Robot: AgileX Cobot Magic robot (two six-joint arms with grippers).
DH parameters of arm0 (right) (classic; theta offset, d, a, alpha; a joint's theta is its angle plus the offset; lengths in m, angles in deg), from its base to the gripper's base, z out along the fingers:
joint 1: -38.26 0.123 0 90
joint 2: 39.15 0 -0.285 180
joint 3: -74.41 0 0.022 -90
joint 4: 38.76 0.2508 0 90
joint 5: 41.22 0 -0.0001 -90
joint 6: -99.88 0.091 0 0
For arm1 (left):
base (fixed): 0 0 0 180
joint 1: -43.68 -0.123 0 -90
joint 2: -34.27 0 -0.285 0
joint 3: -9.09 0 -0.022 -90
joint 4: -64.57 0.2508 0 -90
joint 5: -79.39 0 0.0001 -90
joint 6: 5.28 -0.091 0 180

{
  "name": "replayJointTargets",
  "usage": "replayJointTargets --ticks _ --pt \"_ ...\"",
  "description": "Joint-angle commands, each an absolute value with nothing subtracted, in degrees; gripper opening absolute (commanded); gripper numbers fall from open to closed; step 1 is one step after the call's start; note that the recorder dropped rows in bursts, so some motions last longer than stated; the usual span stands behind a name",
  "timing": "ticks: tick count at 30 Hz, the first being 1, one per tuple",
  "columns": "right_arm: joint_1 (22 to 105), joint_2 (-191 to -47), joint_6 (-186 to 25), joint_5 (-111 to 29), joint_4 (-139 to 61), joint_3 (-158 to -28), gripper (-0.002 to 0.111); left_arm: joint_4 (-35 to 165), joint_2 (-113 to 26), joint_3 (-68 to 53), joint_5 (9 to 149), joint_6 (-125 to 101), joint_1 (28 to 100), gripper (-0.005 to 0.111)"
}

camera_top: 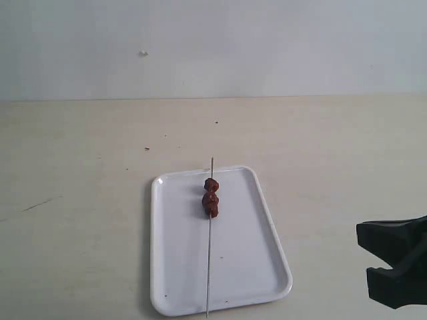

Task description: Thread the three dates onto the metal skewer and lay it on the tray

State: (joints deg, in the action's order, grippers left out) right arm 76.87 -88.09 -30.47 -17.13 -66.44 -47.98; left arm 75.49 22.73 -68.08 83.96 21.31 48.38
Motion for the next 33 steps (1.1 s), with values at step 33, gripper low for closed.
replayJointTargets --ticks 33 --pt "76.9 -87.7 -30.6 -17.4 -66.9 -47.8 0.0 59.5 23.1 -68.1 84.1 3.4 48.3 0.0"
